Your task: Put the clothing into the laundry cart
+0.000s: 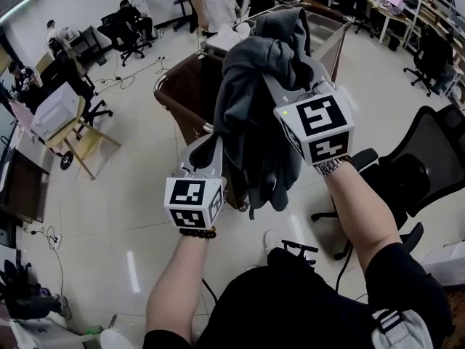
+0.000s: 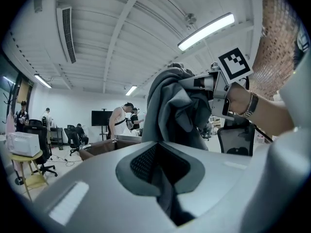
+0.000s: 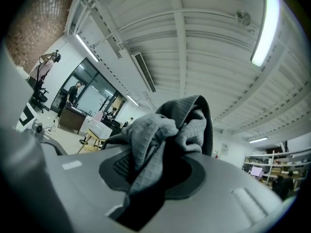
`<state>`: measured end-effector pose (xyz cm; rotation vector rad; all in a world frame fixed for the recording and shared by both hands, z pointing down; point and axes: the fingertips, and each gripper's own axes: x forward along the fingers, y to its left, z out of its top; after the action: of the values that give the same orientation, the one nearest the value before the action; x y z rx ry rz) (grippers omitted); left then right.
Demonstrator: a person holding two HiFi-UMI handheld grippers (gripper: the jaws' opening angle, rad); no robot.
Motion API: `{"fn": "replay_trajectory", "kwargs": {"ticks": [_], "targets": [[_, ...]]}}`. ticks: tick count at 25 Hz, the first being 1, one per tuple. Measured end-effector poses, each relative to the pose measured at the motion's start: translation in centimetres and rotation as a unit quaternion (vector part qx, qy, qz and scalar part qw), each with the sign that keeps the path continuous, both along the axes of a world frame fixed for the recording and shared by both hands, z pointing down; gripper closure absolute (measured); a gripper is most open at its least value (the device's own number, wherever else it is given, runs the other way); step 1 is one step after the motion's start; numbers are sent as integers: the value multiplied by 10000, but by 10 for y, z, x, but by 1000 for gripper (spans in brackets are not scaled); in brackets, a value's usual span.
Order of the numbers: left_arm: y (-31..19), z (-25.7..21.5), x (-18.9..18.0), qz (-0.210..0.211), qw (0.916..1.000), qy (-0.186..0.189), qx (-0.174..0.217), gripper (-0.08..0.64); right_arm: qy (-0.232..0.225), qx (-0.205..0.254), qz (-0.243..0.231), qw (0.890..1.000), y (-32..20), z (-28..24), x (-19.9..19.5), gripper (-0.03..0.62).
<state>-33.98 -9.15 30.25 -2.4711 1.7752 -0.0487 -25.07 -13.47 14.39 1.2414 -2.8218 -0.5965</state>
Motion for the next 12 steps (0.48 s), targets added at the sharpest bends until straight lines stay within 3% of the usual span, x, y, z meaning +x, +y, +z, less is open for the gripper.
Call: {"fn": "replay_trajectory", "kwargs": {"ticks": [5, 12], "targets": [[1, 12, 7, -98, 9999, -43, 115, 558, 52, 130, -8, 9999, -10, 5, 1, 466], [-14, 47, -12, -223, 9996, -33, 162, 558, 118, 151, -134, 9997, -36, 27, -32, 466]]}}
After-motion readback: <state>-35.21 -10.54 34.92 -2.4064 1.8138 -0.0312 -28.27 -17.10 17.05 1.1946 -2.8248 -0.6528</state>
